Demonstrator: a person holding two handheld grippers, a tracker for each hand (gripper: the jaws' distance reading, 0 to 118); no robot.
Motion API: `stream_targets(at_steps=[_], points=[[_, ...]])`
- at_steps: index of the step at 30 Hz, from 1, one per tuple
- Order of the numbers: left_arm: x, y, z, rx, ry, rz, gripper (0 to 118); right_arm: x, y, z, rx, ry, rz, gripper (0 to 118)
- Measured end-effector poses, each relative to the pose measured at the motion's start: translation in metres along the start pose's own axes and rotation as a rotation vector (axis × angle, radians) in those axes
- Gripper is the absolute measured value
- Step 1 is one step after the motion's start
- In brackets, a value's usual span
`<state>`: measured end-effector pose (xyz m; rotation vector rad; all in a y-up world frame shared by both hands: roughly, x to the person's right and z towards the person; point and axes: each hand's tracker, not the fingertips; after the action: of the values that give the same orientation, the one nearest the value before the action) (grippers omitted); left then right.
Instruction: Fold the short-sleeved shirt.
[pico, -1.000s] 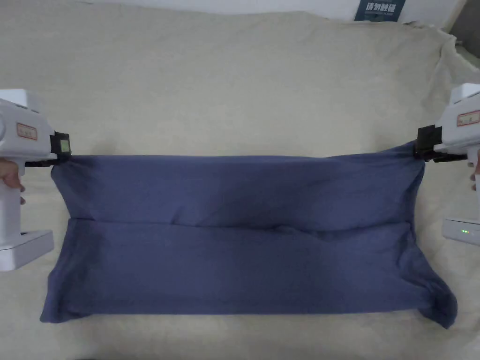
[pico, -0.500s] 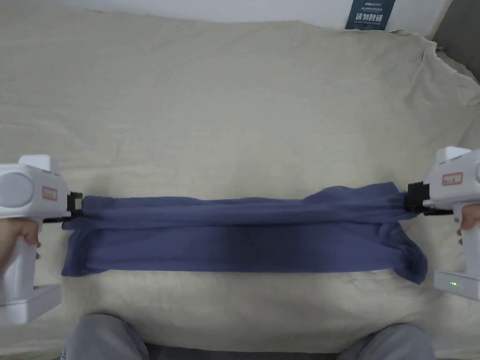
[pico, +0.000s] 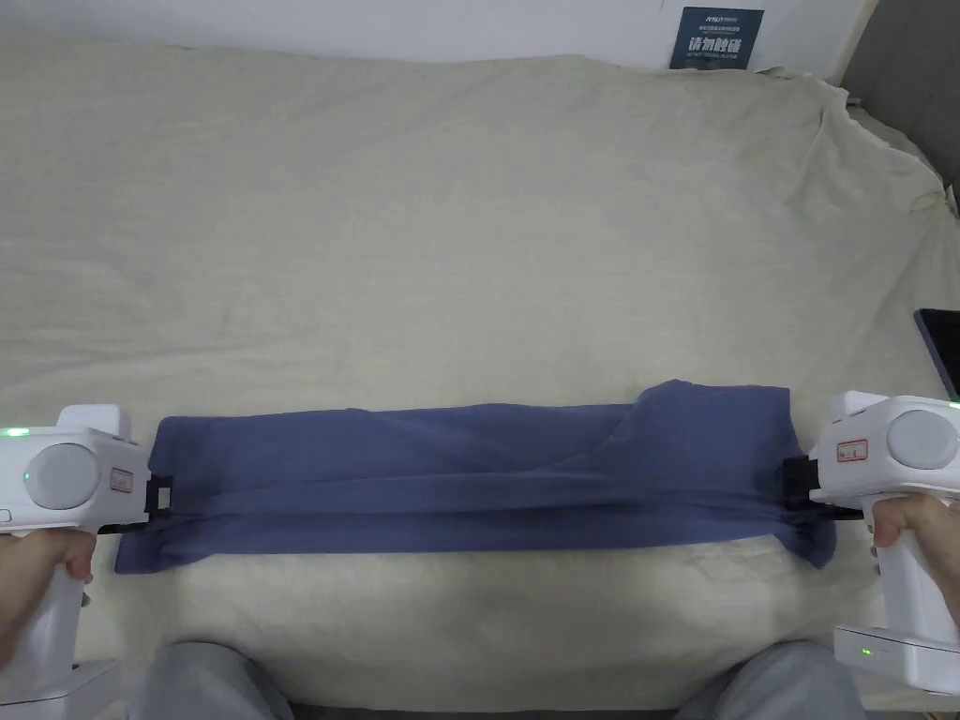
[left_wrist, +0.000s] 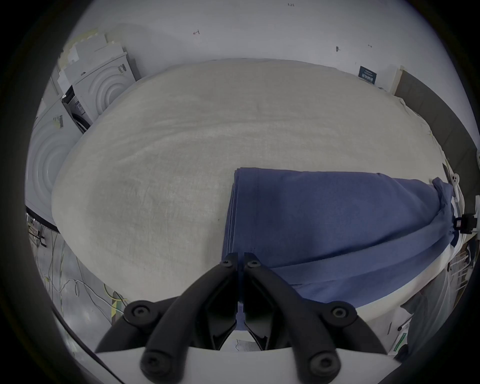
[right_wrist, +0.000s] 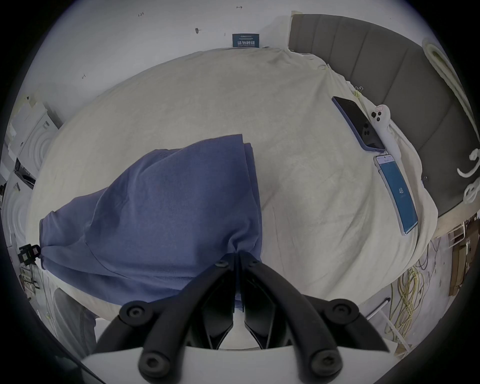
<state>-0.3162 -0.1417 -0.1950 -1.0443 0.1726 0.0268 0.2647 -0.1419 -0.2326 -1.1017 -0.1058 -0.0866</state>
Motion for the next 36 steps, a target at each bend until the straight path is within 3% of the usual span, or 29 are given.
stream_targets(at_steps=[1,2,3,4,5,7,11,18,23,27,28,30,32,34,35,36], points=[[0.0,0.001,0.003,0.007,0.009,0.001,13,0.0,0.0,0.003,0.0,0.0,-0.003,10],[-0.001,0.002,0.007,0.018,0.025,-0.003,27,0.002,0.001,0.006,0.002,-0.003,0.001,27],[-0.003,0.005,0.013,0.053,0.075,-0.013,47,0.004,0.003,0.012,0.011,-0.021,0.028,52],[-0.005,0.009,0.015,0.094,0.114,-0.018,76,0.006,0.004,0.02,0.041,-0.045,0.048,86],[-0.007,0.013,0.023,0.143,0.141,-0.015,91,0.009,0.007,0.03,0.085,-0.064,0.066,99],[-0.01,0.027,0.042,0.243,0.17,-0.002,110,0.012,0.017,0.055,0.182,-0.131,0.101,101],[0.0,0.051,0.08,0.441,0.159,0.009,112,0.009,0.029,0.106,0.473,-0.205,0.1,101],[0.04,0.045,0.118,0.747,0.099,0.052,112,-0.02,0.012,0.155,0.853,-0.039,0.069,117],[0.066,0.029,0.126,0.858,0.062,0.053,103,-0.043,-0.004,0.149,0.93,-0.018,0.106,117],[0.073,0.027,0.118,0.867,0.01,0.037,66,-0.054,-0.008,0.143,0.938,0.013,0.089,107],[0.074,0.027,0.113,0.865,0.002,0.032,49,-0.056,-0.009,0.143,0.938,0.021,0.084,100],[0.077,0.025,0.109,0.866,-0.012,0.029,44,-0.058,-0.01,0.142,0.944,0.055,0.088,96],[0.083,0.022,0.108,0.869,-0.015,0.023,16,-0.062,-0.01,0.142,0.942,0.06,0.091,61],[0.085,0.021,0.106,0.867,-0.02,0.015,1,-0.067,-0.012,0.14,0.942,0.05,0.095,13],[0.085,0.02,0.105,0.865,-0.03,0.007,0,-0.068,-0.013,0.14,0.946,0.053,0.094,4],[0.088,0.018,0.108,0.863,-0.036,0.003,0,-0.067,-0.013,0.14,0.947,0.056,0.095,4]])
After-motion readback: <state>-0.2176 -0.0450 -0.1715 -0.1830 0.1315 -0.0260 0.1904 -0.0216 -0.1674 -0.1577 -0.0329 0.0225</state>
